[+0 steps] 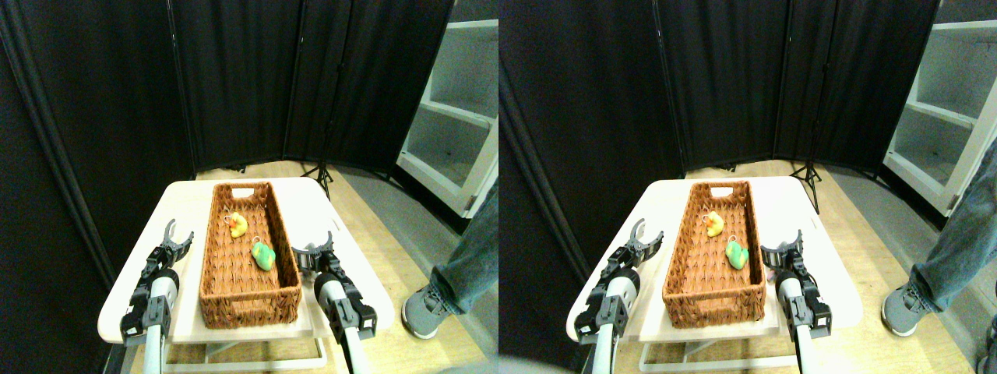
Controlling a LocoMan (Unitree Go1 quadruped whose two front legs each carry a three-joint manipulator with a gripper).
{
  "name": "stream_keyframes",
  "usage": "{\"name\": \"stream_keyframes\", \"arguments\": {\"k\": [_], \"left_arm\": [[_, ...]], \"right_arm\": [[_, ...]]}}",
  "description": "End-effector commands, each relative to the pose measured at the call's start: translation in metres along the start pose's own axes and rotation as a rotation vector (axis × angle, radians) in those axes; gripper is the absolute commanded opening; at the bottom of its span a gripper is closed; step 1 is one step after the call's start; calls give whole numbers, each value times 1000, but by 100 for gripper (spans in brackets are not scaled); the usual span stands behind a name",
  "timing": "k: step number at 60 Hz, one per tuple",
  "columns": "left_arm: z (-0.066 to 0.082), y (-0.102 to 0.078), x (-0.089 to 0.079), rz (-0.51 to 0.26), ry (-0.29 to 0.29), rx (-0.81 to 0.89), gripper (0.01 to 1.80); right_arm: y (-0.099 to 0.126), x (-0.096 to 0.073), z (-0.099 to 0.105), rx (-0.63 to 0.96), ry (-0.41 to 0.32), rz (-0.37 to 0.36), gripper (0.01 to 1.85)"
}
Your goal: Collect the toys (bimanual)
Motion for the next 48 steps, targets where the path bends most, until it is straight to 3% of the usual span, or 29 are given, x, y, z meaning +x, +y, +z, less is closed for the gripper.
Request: {"name": "stream_keyframes", "arguments": {"k": [1,8,10,13,18,25,31,38,42,48], "left_arm": [[3,-5,3,-23,-15,17,35],[3,-7,5,-39,-2,24,33],[4,-7,6,-43,3,21,34],[3,-8,6,-37,-3,20,34],[3,-9,7,-48,-1,6,36],[3,-11,8,-50,11,-20,38],[3,-11,7,-53,8,-21,37],[4,-12,7,-57,8,8,34],[3,-14,7,-56,7,-16,35],[4,-14,9,-60,11,-13,36]], "right_arm": [[-14,3,0,29,-23,-66,88],[-22,5,2,57,-54,-98,93],[-23,6,2,0,-51,-94,96],[-26,7,2,76,-61,-100,90],[-30,8,1,4,-71,-106,87],[-35,8,1,150,-71,-120,80],[-38,8,4,153,-80,-117,79],[-41,8,6,197,-79,-94,54],[-41,8,5,67,-162,-113,12],[-37,5,6,0,-171,-108,8]]}}
